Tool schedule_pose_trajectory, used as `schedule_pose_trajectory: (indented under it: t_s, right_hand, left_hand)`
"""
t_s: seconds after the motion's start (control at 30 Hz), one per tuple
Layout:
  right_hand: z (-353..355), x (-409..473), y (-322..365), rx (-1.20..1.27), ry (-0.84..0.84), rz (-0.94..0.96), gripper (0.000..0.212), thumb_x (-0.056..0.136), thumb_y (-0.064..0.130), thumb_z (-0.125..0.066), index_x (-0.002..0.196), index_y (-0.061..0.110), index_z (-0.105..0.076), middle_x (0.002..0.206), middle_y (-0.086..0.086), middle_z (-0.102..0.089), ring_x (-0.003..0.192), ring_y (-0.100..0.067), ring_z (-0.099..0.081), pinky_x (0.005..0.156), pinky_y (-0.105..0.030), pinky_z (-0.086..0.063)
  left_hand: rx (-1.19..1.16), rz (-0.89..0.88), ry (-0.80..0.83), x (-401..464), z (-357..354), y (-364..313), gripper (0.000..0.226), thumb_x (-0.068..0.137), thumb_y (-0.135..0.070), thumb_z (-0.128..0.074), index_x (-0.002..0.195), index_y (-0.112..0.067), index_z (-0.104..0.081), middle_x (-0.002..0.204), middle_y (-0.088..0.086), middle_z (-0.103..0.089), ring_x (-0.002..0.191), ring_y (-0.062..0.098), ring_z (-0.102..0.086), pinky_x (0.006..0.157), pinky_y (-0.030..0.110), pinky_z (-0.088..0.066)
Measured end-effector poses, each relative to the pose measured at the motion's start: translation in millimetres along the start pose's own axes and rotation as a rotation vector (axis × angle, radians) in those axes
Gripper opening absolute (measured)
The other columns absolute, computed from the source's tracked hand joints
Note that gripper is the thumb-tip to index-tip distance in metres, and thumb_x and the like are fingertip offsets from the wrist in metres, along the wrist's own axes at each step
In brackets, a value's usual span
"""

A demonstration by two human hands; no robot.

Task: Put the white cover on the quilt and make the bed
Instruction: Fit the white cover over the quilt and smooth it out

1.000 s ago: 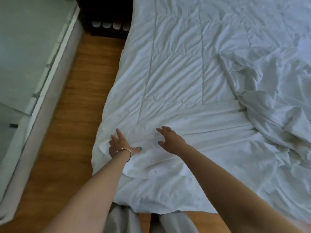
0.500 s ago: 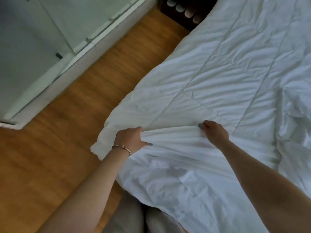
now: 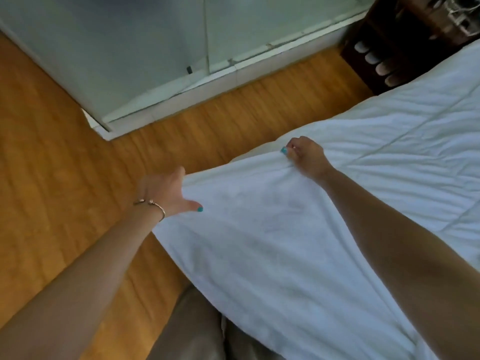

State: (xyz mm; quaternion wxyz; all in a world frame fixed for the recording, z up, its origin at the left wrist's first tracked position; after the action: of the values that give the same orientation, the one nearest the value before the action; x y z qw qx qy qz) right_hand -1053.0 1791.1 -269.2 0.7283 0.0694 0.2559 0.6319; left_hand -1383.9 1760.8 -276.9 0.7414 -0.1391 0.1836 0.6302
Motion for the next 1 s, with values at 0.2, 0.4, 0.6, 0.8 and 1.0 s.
schedule_pose_trajectory:
  t_s: [0.2, 0.4, 0.6, 0.8, 1.0]
  right_hand:
    - [-73.1, -13.4, -33.4, -0.317, 0.08, 0.087, 0.041, 0.092, 0.05, -0.057, 0.118, 0.019, -0.065, 0.107, -0.004, -0.042, 0.112, -0.028, -0.042, 0.09, -0.036, -0.026]
    - [-101.5, 23.0, -40.5, -0.291, 0.019, -0.055, 0.032, 0.096, 0.038, -0.051, 0.116, 0.019, -0.067, 0.114, -0.012, -0.048, 0.113, -0.032, -0.041, 0.094, -0.04, -0.031]
    - [-113.3, 71.3, -15.5, -0.248, -0.041, -0.05, 0.032, 0.098, 0.04, -0.048, 0.118, 0.023, -0.067, 0.115, -0.011, -0.049, 0.116, -0.031, -0.041, 0.094, -0.042, -0.031]
    - [-141.3, 91.0, -13.8, -0.466, -0.103, 0.079, 0.033, 0.099, 0.042, -0.044, 0.123, 0.026, -0.061, 0.116, -0.01, -0.046, 0.111, -0.031, -0.04, 0.093, -0.043, -0.029]
    - [-167.4, 12.9, 6.5, -0.308, -0.241, -0.068, 0.051, 0.093, 0.028, -0.041, 0.144, 0.026, -0.039, 0.154, -0.007, -0.031, 0.143, -0.03, -0.026, 0.108, -0.05, -0.019]
  left_hand:
    - [-0.372, 0.046, 0.084, 26.0, -98.6, -10.4, 0.061, 0.073, -0.07, -0.064, 0.117, -0.028, -0.057, 0.111, -0.009, -0.061, 0.106, 0.021, -0.056, 0.09, 0.036, -0.045]
    - [-0.931, 0.204, -0.155, 44.6, -130.8, -19.1, 0.025, 0.102, -0.02, -0.043, 0.088, -0.007, -0.059, 0.087, 0.009, -0.057, 0.082, 0.029, -0.053, 0.066, 0.032, -0.034]
    - [-0.427, 0.074, -0.344, 111.7, -79.1, 14.9, 0.032, 0.105, -0.02, -0.035, 0.109, 0.001, -0.059, 0.119, 0.019, -0.051, 0.093, 0.039, -0.056, 0.065, 0.033, -0.025]
    - [-0.133, 0.147, -0.183, 153.6, -124.8, 17.7, 0.024, 0.103, -0.019, -0.042, 0.117, -0.006, -0.056, 0.124, 0.012, -0.042, 0.1, 0.033, -0.053, 0.071, 0.039, -0.039]
    - [-0.652, -0.158, -0.243, 80.3, -129.1, -84.2, 0.038, 0.101, -0.03, -0.041, 0.137, -0.023, -0.047, 0.151, 0.005, -0.033, 0.13, 0.026, -0.042, 0.101, 0.038, -0.039]
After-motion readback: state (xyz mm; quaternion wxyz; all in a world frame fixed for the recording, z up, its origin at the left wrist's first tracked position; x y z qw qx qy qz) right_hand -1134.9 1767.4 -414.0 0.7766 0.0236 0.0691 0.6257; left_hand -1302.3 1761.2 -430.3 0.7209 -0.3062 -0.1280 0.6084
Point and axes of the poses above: each hand's wrist, its own x-axis towards the middle knuckle, its own z-axis out of the back of the hand, y = z × x, the point moved 7 cm from there along x, towards the middle knuckle
